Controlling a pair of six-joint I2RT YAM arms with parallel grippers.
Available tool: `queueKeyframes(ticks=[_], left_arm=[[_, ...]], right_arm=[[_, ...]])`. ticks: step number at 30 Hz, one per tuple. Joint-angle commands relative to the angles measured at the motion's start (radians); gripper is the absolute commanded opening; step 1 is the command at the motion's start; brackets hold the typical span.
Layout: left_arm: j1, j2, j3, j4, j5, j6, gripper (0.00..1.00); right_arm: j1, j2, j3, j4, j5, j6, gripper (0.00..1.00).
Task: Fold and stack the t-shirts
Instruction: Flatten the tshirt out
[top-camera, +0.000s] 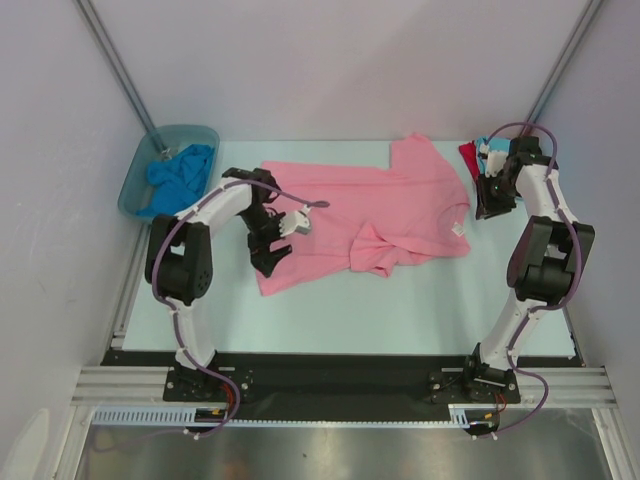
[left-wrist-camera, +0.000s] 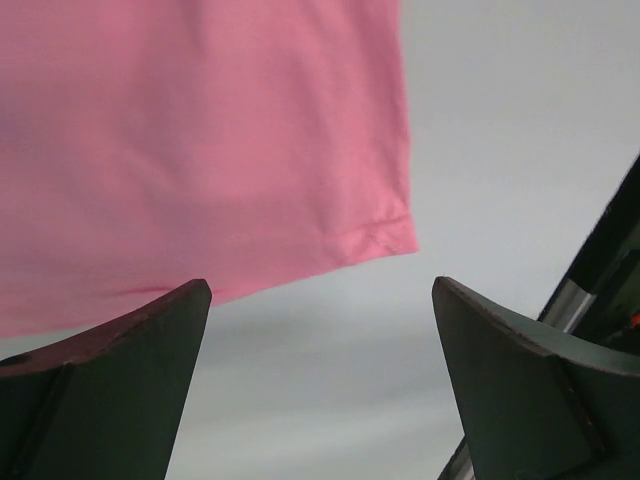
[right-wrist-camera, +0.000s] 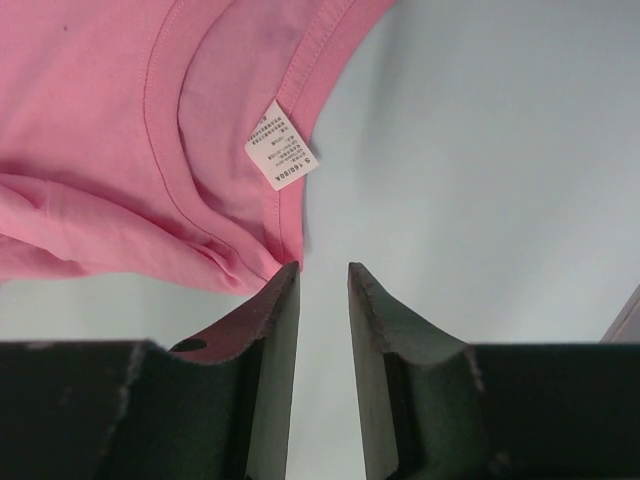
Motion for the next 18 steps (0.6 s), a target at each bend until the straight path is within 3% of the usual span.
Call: queueKeyframes(ticks=[1, 4, 8, 10, 13, 18], left_arm=[[0.014, 0.010, 0.160, 0.065, 0.051, -0.189, 1.00], [0.042, 0.050, 0.369, -0.020, 0.171, -0.273, 1.00], [0.042, 0.174, 0.704, -0.035, 0.031, -0.523, 1.00], [0.042, 0.219, 0.820, -0.090, -0.023, -0.565, 1.00], [0.031, 0.205, 0.812, -0.066, -0.057, -0.555, 1.00], [0.037, 0.176, 0.647, -0.028, 0.032, -0.555, 1.00]], right_arm=[[0.006, 0.002, 0.022, 0.017, 0.020, 0.008, 0.31], [0.008, 0.002, 0.011, 0.021, 0.030, 0.005, 0.31], [0.009, 0.007, 0.009, 0.021, 0.034, 0.007, 0.30], [0.011, 0.010, 0.012, 0.024, 0.037, 0.007, 0.31], [0.012, 0.019, 0.023, 0.026, 0.046, 0.008, 0.31], [0.019, 0.028, 0.034, 0.018, 0.049, 0.008, 0.31]])
